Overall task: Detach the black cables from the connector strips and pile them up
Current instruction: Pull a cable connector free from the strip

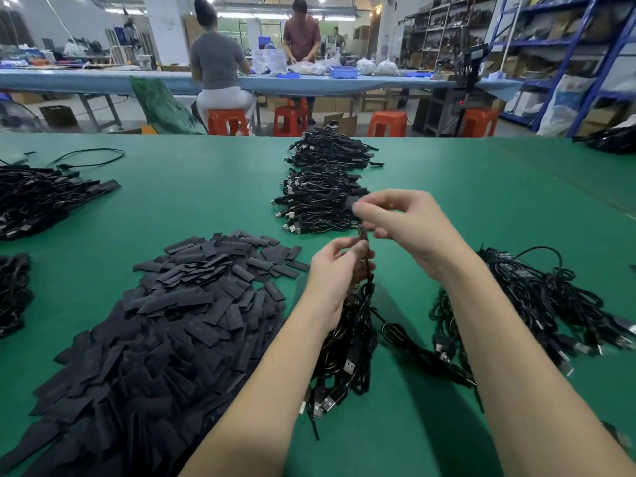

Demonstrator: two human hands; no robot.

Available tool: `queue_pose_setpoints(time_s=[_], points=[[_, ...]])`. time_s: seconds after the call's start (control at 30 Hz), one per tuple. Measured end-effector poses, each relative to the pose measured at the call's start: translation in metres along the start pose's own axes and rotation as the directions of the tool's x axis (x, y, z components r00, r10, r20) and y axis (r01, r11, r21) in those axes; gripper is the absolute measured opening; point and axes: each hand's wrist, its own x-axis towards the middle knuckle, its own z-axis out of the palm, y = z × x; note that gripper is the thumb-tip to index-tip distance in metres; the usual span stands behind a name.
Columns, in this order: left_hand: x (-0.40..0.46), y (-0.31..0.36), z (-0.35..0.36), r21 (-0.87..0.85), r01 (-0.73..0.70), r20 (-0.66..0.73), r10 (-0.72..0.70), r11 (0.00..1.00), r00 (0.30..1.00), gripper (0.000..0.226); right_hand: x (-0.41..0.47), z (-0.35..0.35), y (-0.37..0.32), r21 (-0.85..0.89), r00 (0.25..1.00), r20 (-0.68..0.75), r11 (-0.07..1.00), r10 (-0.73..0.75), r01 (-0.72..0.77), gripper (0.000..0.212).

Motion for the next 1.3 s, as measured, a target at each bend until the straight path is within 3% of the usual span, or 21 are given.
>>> queue_pose_setpoints(time_s=[0.2, 0.3, 0.5, 0.6, 0.67, 0.8, 0.97, 1.13, 1.3], points=[[-0.001, 0.004, -0.006, -0.025, 0.040, 0.049, -0.039, 0.999, 0.998, 0.007, -0.020, -0.023, 0.046, 0.179, 0.967, -0.112, 0.961, 0.231, -0.209, 0.022], [-0.005, 0.005, -0.005, -0.006, 0.060, 0.087, -0.060, 0.998, 0.994, 0.010, -0.020, -0.016, 0.054, 0.345, 0.962, -0.028, 0.905, 0.273, -0.247, 0.019], [-0.004, 0.006, -0.007, -0.036, 0.065, 0.122, -0.060, 0.997, 0.991, 0.008, -0.025, -0.016, 0.062, 0.183, 0.945, 0.187, 0.935, 0.269, -0.302, 0.024], [-0.004, 0.006, -0.008, -0.058, 0.067, 0.153, -0.057, 0.996, 0.987, 0.007, -0.026, -0.022, 0.062, 0.292, 0.927, 0.274, 0.896, 0.257, -0.335, 0.021], [-0.004, 0.007, -0.009, -0.070, 0.068, 0.172, -0.055, 0.995, 0.984, 0.008, -0.027, -0.023, 0.062, 0.330, 0.908, 0.337, 0.872, 0.249, -0.362, 0.004], [-0.004, 0.006, -0.010, -0.011, 0.081, 0.204, -0.077, 0.997, 0.976, 0.009, -0.026, -0.027, 0.065, 0.305, 0.929, 0.212, 0.883, 0.303, -0.358, 0.042], [-0.004, 0.005, -0.011, -0.005, 0.088, 0.214, -0.085, 0.996, 0.973, 0.013, -0.025, -0.027, 0.068, 0.333, 0.931, 0.215, 0.874, 0.296, -0.355, 0.027], [-0.002, 0.005, -0.012, -0.051, 0.094, 0.211, -0.081, 0.994, 0.974, 0.015, -0.026, -0.027, 0.066, 0.558, 0.941, 0.184, 0.758, 0.283, -0.337, 0.052], [-0.004, 0.008, -0.011, -0.044, 0.119, 0.246, -0.105, 0.992, 0.964, 0.035, -0.026, -0.040, 0.062, 0.764, 0.984, 0.089, 0.623, 0.153, -0.166, 0.022]])
